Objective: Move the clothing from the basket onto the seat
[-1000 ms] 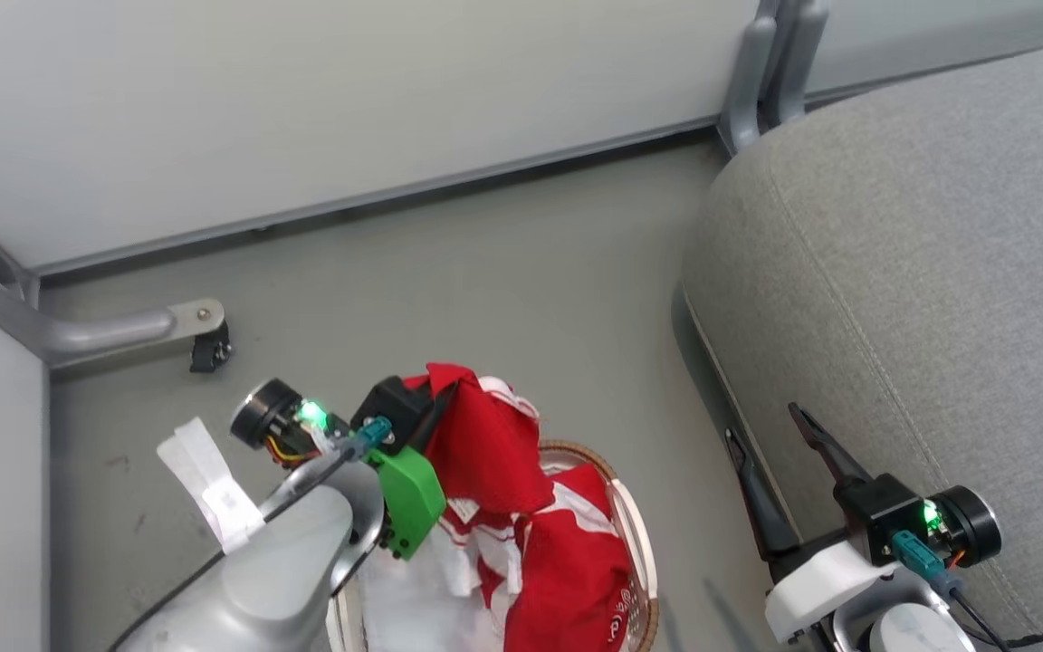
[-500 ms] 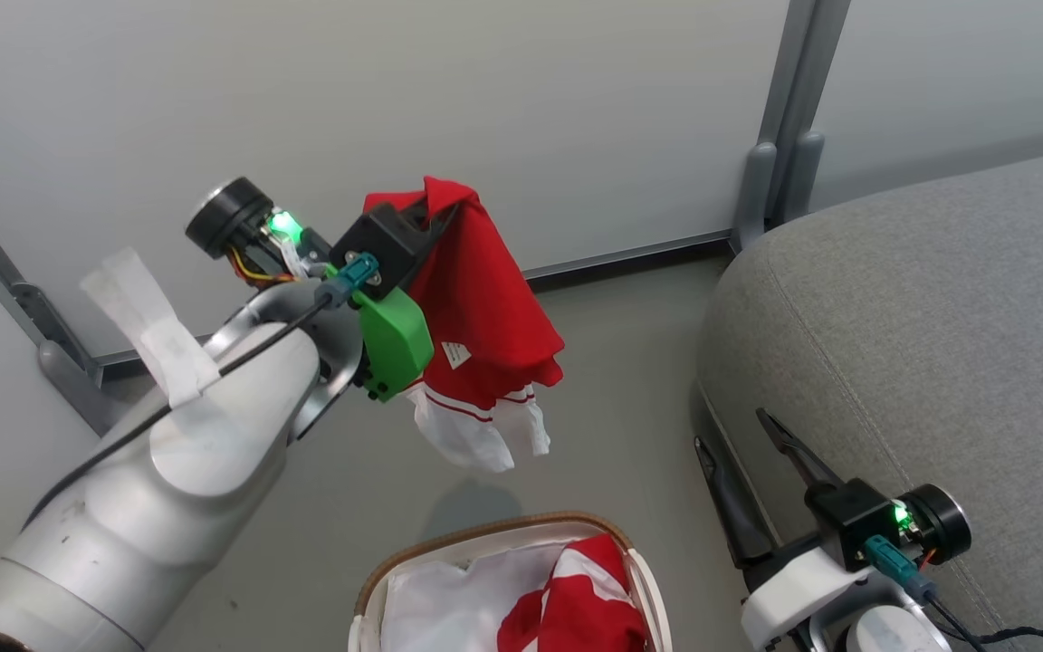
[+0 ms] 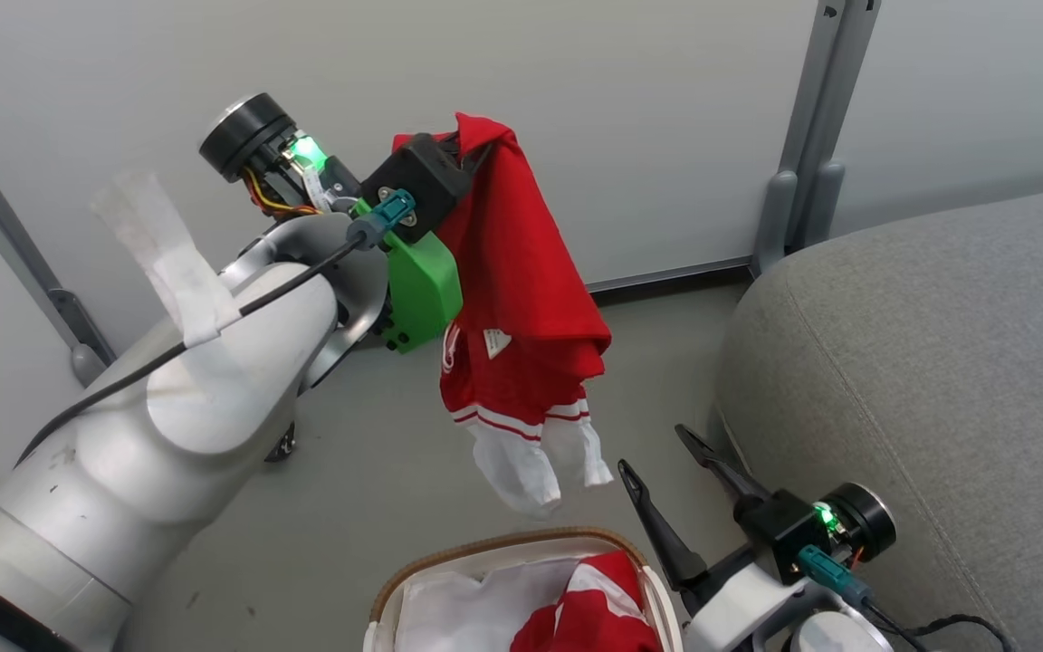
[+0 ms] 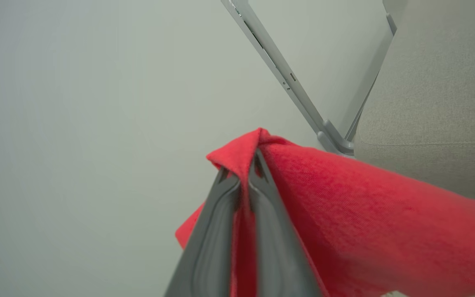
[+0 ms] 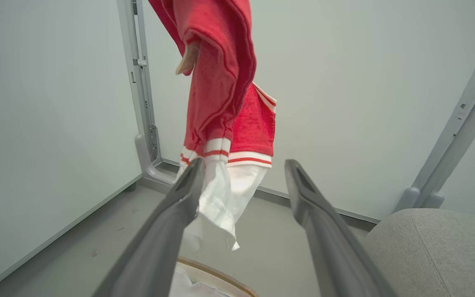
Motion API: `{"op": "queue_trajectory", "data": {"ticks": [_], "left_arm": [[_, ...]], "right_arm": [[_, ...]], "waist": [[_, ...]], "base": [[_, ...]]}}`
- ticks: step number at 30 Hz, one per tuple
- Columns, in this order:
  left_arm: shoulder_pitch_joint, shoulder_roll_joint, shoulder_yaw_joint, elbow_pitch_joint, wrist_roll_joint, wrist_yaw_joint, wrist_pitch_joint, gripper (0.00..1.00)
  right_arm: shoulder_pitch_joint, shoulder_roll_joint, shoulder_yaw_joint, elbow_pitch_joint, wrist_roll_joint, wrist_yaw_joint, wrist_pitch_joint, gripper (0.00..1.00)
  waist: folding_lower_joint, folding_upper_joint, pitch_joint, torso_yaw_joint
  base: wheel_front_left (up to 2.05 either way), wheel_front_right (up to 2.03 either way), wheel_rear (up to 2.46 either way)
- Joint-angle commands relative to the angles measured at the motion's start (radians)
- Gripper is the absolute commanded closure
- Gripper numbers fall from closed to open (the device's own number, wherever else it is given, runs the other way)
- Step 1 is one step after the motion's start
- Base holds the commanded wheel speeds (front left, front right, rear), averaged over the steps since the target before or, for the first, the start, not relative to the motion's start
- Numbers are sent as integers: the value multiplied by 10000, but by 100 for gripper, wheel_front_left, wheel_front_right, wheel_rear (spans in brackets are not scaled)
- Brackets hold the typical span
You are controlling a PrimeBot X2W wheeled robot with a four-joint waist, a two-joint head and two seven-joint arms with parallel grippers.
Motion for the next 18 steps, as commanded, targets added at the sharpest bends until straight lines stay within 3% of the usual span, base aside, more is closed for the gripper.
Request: {"op": "queue_trajectory", "data": {"ticks": [1, 12, 18], "left_arm": [[-180, -3, -92, -115, -59, -19, 25, 100], [-532, -256, -865, -828, -351, -1, 99, 100], [-631, -510, -1221, -1097, -506, 1, -10, 100]], "right_arm": [[-265, -47, 85, 69, -17, -10, -25, 0], [-1679, -44, 143, 1490, -157, -10, -25, 0], [-2328, -41, 609, 2198, 435, -10, -23, 0]], "waist": [[1, 0, -56, 141], [1, 0, -100, 732], [1, 0, -107, 1018]], "base": [[0, 0, 0], [0, 0, 0], [0, 0, 0]]}}
